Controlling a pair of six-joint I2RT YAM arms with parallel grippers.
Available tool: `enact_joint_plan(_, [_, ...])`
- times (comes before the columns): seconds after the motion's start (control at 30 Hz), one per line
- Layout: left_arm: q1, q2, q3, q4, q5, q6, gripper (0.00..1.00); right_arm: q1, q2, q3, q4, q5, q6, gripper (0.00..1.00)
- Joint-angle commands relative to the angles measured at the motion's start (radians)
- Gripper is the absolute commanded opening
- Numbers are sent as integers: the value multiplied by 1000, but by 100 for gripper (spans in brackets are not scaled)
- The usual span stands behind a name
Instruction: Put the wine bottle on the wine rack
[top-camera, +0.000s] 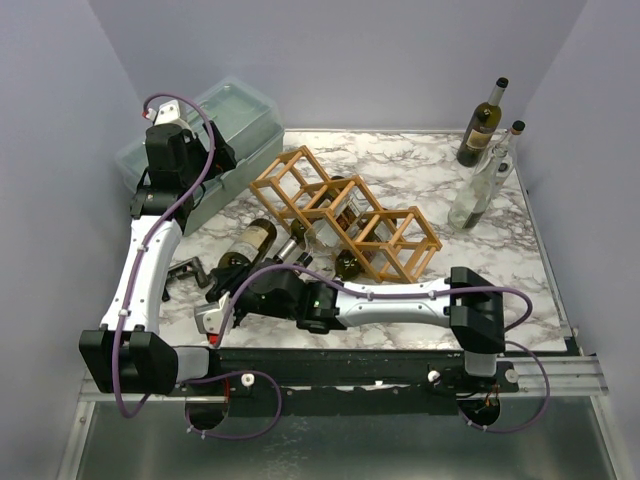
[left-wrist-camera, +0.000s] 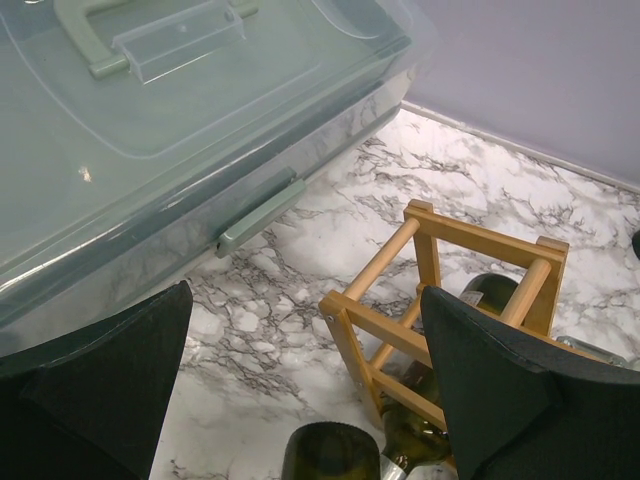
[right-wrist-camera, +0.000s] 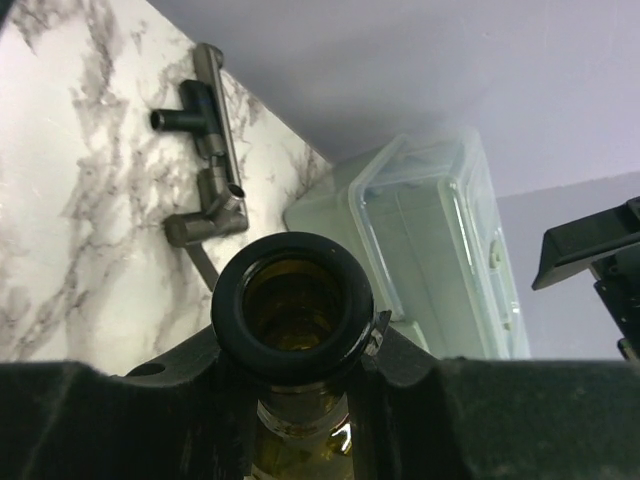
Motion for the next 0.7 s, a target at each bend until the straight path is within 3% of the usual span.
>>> enact_joint_plan(0.0, [11,-33,10,8,-10,-4,98,5,17,87,105,95,-176,1])
enact_joint_plan(0.67, [16,-43,10,7,-10,-2,98,-32,133,128,168,174,-312,1])
